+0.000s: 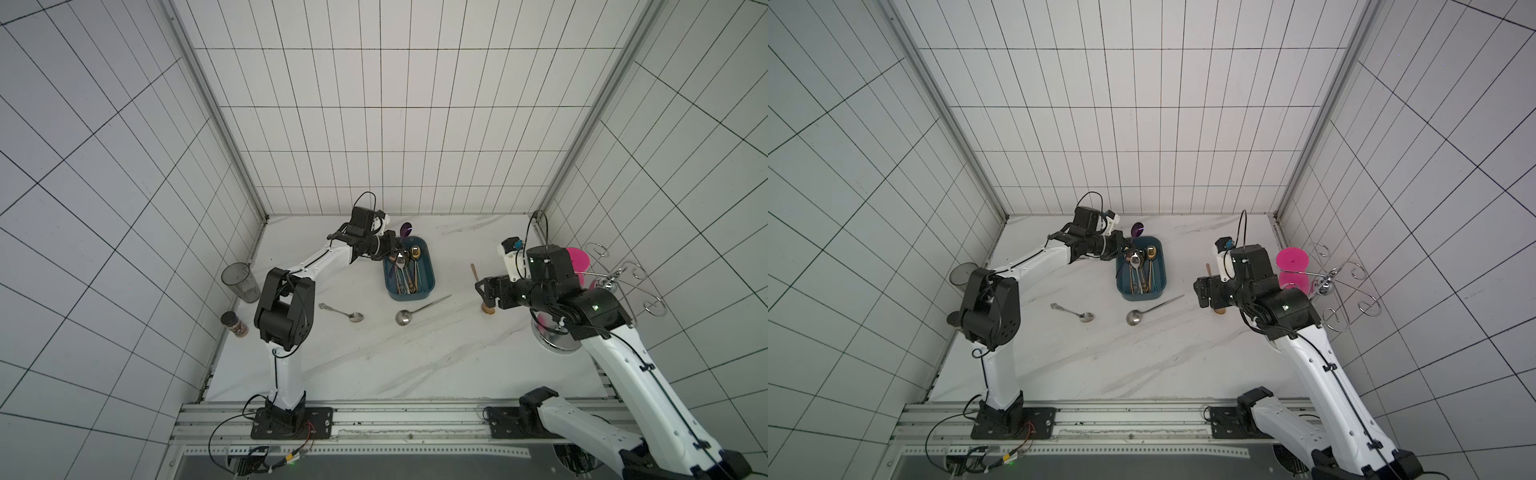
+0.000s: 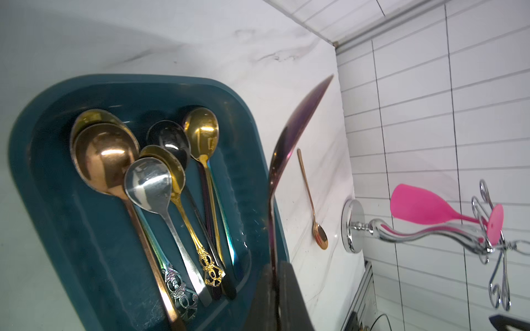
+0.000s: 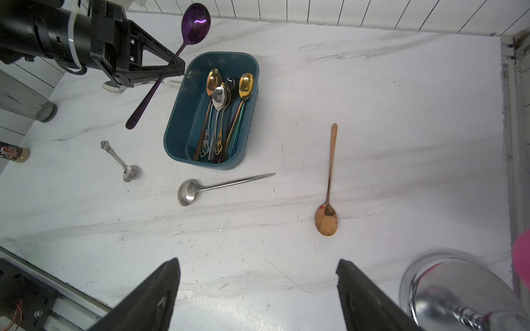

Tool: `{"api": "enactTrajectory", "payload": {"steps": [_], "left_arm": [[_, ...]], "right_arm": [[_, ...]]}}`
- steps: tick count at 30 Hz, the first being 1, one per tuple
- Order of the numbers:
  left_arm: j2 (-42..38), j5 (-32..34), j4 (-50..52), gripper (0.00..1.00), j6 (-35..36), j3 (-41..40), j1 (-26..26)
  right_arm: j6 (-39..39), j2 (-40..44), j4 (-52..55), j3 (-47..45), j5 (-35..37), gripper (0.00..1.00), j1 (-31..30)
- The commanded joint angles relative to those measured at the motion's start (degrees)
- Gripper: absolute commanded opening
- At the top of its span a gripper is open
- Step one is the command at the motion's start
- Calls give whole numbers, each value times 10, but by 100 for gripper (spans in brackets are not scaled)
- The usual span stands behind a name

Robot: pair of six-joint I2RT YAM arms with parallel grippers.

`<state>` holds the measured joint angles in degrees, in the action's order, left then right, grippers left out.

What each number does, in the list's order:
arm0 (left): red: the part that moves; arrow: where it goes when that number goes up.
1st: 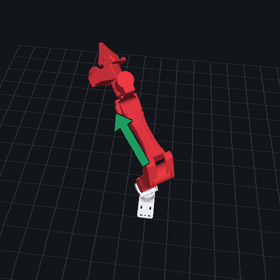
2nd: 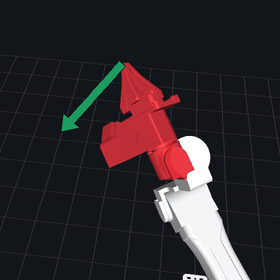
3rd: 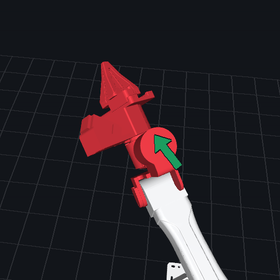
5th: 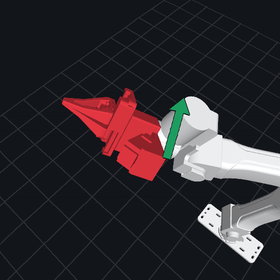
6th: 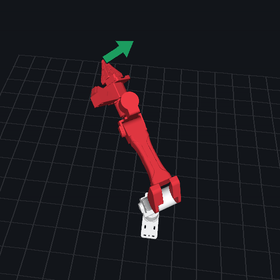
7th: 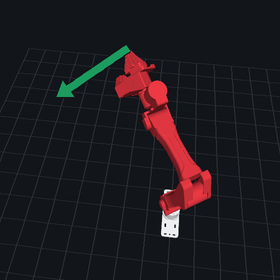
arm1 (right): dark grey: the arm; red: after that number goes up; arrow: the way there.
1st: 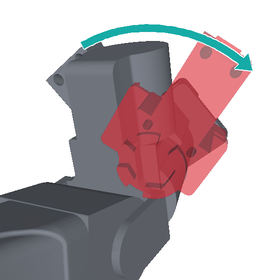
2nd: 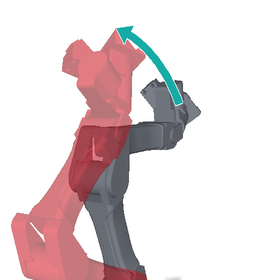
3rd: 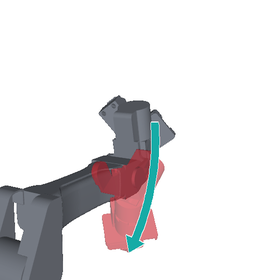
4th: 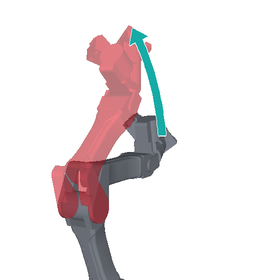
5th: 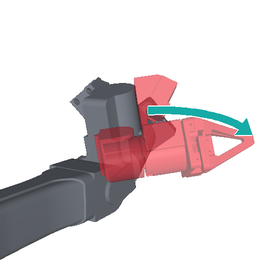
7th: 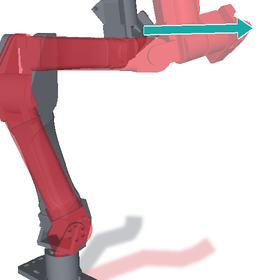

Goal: Put the spoon into the storage box
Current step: Place the spoon in the storage box.

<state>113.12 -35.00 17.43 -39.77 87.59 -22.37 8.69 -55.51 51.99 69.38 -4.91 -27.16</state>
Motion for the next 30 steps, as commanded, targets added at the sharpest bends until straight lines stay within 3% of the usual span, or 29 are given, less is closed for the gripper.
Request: {"api": "enactTrajectory", "payload": {"steps": [1,7,17,25,30], "left_arm": [[0,74,-102,0,-134,-21,-4],[11,159,-158,0,-241,-63,-16],[45,214,-123,0,-203,-37,-69],[62,237,-107,0,-182,-32,-69],[58,233,-101,11,-183,-42,-75]], "right_arm": [[19,27,-11,-21,19,95,5],[16,53,0,-35,28,99,7],[-4,76,15,-43,21,100,7],[-26,97,6,-75,-22,99,5],[-38,83,3,-71,-42,99,4]]}}
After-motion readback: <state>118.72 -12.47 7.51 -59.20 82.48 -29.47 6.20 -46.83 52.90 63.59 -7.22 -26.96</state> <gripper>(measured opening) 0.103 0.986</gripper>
